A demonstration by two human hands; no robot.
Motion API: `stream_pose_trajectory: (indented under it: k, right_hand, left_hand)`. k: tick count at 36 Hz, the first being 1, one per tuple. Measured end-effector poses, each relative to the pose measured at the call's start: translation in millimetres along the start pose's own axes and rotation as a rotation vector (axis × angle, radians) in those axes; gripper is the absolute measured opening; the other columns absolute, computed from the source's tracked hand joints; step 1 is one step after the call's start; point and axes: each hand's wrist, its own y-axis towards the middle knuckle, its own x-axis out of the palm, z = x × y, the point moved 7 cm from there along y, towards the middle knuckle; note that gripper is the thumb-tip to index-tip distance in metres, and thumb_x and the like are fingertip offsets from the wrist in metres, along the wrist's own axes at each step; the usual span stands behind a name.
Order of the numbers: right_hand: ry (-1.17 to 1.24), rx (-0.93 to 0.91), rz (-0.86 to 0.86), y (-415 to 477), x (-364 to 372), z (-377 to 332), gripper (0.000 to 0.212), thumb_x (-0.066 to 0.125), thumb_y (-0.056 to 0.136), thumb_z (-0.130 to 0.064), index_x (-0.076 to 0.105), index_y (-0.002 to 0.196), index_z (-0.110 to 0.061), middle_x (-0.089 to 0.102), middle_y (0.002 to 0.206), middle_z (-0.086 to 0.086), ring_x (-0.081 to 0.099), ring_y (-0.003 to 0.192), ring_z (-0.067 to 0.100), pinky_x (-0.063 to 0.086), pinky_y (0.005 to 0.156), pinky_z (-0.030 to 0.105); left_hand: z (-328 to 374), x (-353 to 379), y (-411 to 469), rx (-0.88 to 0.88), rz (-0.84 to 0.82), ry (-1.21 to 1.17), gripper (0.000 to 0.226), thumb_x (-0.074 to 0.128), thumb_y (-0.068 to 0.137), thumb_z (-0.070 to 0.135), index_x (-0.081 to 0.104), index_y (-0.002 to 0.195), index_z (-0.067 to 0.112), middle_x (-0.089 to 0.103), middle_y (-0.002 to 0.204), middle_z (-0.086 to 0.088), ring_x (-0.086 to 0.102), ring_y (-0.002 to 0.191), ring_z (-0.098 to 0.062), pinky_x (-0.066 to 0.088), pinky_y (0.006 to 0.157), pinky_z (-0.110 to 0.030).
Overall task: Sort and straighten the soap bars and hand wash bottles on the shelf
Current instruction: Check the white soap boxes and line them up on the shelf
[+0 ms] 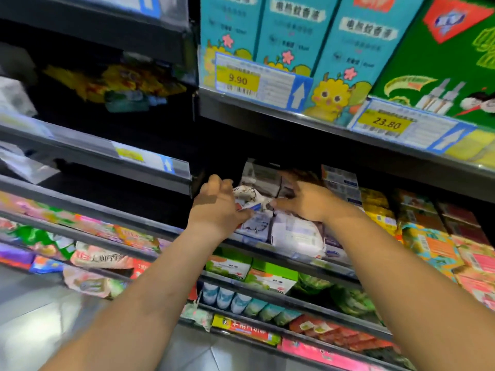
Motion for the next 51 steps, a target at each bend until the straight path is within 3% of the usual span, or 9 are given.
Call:
stream_pose_trajectory:
  k: [6, 16, 21, 29, 36, 39, 41, 46, 51]
  right_hand:
    - [-0.116, -0.001, 0.067, 15.5, -15.8, -18.1, 0.089, 0.078, 0.082, -0.047, 0.030, 0.156, -0.032, 0.038, 0.158, 0.005, 0.034, 0.143, 0.030, 0.033, 0.112, 0.036]
    - [-0.219, 0.098, -0.006, 39.1, -3.6, -25.6, 0.090, 0.080, 0.081, -0.040, 0.029, 0.155, -0.029, 0.038, 0.157, 0.011, 0.035, 0.143, 0.035, 0.031, 0.115, 0.049]
    - [-0.221, 0.157, 0.015, 43.9, -2.7, -26.9, 0.100, 0.083, 0.078, -0.037, 0.023, 0.158, -0.028, 0.019, 0.165, 0.012, 0.021, 0.150, 0.033, 0.023, 0.119, 0.052]
    - [-0.119, 0.071, 0.234, 16.2, -26.2, -34.2, 0.078, 0.084, 0.076, -0.026, 0.048, 0.145, -0.024, 0.047, 0.146, 0.006, 0.048, 0.132, 0.026, 0.039, 0.104, 0.029]
    - [0.128, 0.085, 0.472, -32.9, -40.9, -24.4, 0.067, 0.084, 0.078, -0.022, 0.055, 0.139, -0.018, 0.061, 0.132, 0.012, 0.051, 0.126, 0.032, 0.046, 0.100, 0.037]
    - [0.147, 0.181, 0.444, -52.9, -40.7, -8.6, 0.051, 0.082, 0.083, -0.030, 0.065, 0.126, -0.010, 0.067, 0.108, 0.010, 0.059, 0.106, 0.027, 0.052, 0.079, 0.027]
    - [0.178, 0.187, 0.473, -67.7, -42.0, 4.4, 0.039, 0.083, 0.081, -0.028, 0.070, 0.110, -0.005, 0.063, 0.088, 0.000, 0.057, 0.090, 0.018, 0.038, 0.058, 0.010]
    - [0.272, 0.122, 0.576, -112.1, -48.5, 31.3, 0.053, 0.087, 0.069, -0.029, 0.070, 0.118, -0.019, 0.069, 0.105, 0.004, 0.063, 0.102, 0.020, 0.054, 0.079, 0.034]
    - [0.217, 0.167, 0.687, -164.5, -58.2, 63.9, 0.064, 0.091, 0.067, -0.015, 0.061, 0.124, -0.018, 0.046, 0.106, 0.003, 0.038, 0.090, -0.001, 0.034, 0.076, 0.004]
  left_hand:
    - [-3.3, 0.2, 1.3, -0.026, -0.023, 0.019, 0.068, 0.060, 0.081, 0.071, 0.048, 0.123, 0.019, 0.046, 0.126, -0.005, 0.047, 0.121, -0.027, 0.047, 0.090, -0.038]
    - [-6.2, 2.3, 5.0, -0.051, -0.078, 0.040, 0.074, 0.066, 0.081, 0.065, 0.045, 0.133, 0.018, 0.049, 0.134, -0.005, 0.047, 0.126, -0.027, 0.047, 0.098, -0.039]
    - [-6.8, 5.4, 4.1, -0.065, -0.106, 0.046, 0.080, 0.062, 0.082, 0.070, 0.044, 0.138, 0.017, 0.043, 0.140, -0.005, 0.043, 0.131, -0.026, 0.045, 0.101, -0.041]
    - [-4.9, 4.6, 4.2, -0.011, -0.128, 0.060, 0.083, 0.062, 0.082, 0.069, 0.042, 0.141, 0.015, 0.041, 0.141, -0.007, 0.041, 0.131, -0.028, 0.043, 0.103, -0.044]
    - [-9.8, -10.2, -7.9, -0.031, 0.019, -0.265, 0.077, 0.071, 0.080, 0.062, 0.045, 0.142, 0.024, 0.040, 0.140, 0.000, 0.045, 0.129, -0.022, 0.048, 0.101, -0.038]
    - [-0.1, -20.3, -16.6, -0.022, 0.088, -0.306, 0.068, 0.075, 0.078, 0.056, 0.052, 0.134, 0.026, 0.045, 0.132, 0.001, 0.045, 0.126, -0.021, 0.044, 0.103, -0.036]
    - [16.7, -32.6, -23.7, 0.044, 0.138, -0.277, 0.060, 0.078, 0.078, 0.051, 0.058, 0.127, 0.022, 0.052, 0.123, -0.002, 0.046, 0.120, -0.023, 0.040, 0.103, -0.035]
    - [59.4, -40.6, -34.4, 0.192, 0.181, -0.249, 0.045, 0.084, 0.073, 0.040, 0.069, 0.107, 0.016, 0.064, 0.105, -0.006, 0.055, 0.107, -0.026, 0.044, 0.094, -0.040]
    - [105.0, -28.3, -47.5, 0.303, 0.209, -0.334, 0.046, 0.092, 0.063, 0.028, 0.070, 0.098, 0.009, 0.065, 0.095, -0.012, 0.059, 0.096, -0.032, 0.049, 0.085, -0.042]
